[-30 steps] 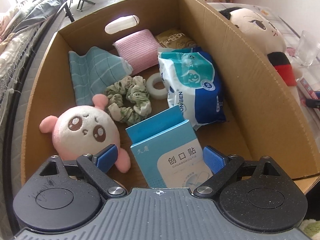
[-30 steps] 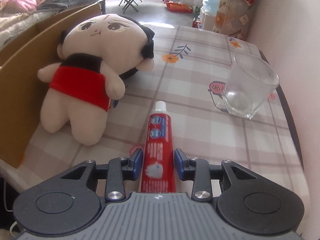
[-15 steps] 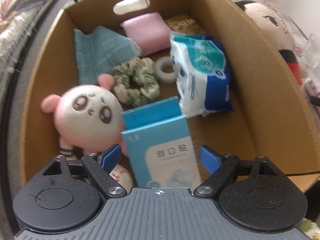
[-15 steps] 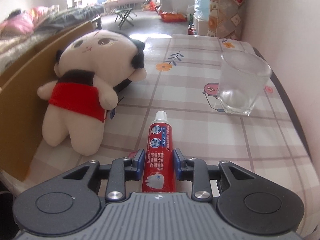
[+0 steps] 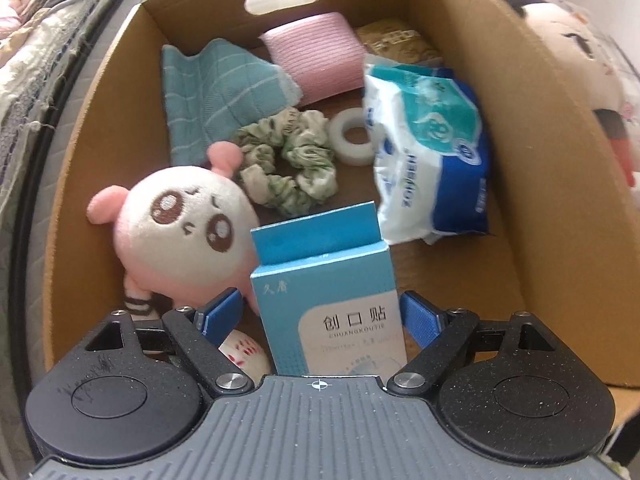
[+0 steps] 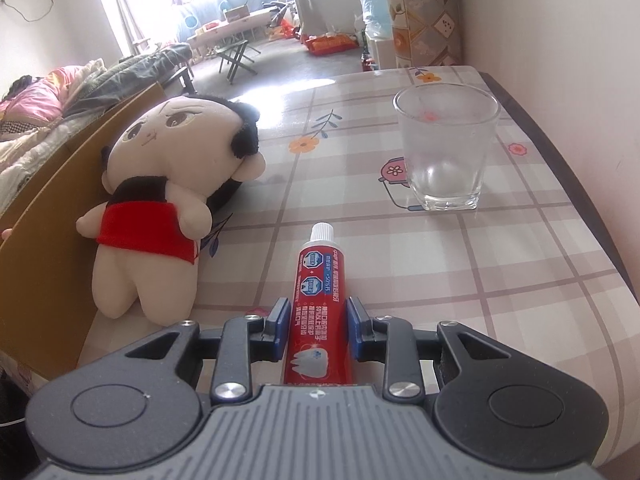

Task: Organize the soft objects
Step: 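Open the left tool and release the bandage box in the box, then carry the red toothpaste tube with the right tool over the cardboard box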

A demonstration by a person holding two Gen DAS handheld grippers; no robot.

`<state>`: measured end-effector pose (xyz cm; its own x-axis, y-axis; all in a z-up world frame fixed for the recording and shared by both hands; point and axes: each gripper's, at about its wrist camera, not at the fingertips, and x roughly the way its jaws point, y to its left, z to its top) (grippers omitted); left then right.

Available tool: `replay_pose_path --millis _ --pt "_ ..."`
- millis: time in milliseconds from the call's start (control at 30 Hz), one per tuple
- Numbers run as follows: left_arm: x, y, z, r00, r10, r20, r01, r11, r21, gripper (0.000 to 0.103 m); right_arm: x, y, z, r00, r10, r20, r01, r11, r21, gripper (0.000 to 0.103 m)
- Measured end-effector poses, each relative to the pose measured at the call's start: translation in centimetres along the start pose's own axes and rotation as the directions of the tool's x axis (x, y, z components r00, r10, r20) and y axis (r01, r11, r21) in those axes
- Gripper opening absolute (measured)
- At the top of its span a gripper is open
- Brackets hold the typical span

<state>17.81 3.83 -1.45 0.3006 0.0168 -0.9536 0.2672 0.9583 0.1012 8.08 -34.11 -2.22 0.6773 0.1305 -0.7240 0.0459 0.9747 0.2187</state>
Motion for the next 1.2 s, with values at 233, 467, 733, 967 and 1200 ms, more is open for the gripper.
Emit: replay_pose_path --millis 233,467,733,967,1200 --pt "1.0 -0.1 0.5 0.996 -0.056 -0.070 0.053 0.998 -0.042 0.087 -0.1 -0.5 -0.5 0.999 0.038 0.017 -0.038 0.999 0.007 0.032" --pt "-0.1 -0.3 0.3 0.988 -0.146 -0.038 0.144 0.988 -0.056 0.091 -0.5 -2.0 -0.6 0.993 0.118 0.030 -0.121 0.988 0.099 0.032" --pt "-2.5 1.9 -0.5 0.976 -0.205 0.076 0.215 0.963 -0.165 0.092 -1.7 -3.9 -0.8 0.983 0.163 0.081 -0.178 0.957 0.230 0.032" --pt "-5.5 3.8 -2.7 0.950 -0.197 0.242 0.255 0.937 -0.238 0.092 -5.0 -3.2 0.3 0.970 0.169 0.174 -0.207 0.952 0.225 0.032" --pt "-8.9 4.9 -5.7 0.894 -0.126 0.429 0.269 0.919 -0.290 0.092 -9.0 1.9 3.9 0.926 0.274 0.259 -0.309 0.945 0.107 0.032"
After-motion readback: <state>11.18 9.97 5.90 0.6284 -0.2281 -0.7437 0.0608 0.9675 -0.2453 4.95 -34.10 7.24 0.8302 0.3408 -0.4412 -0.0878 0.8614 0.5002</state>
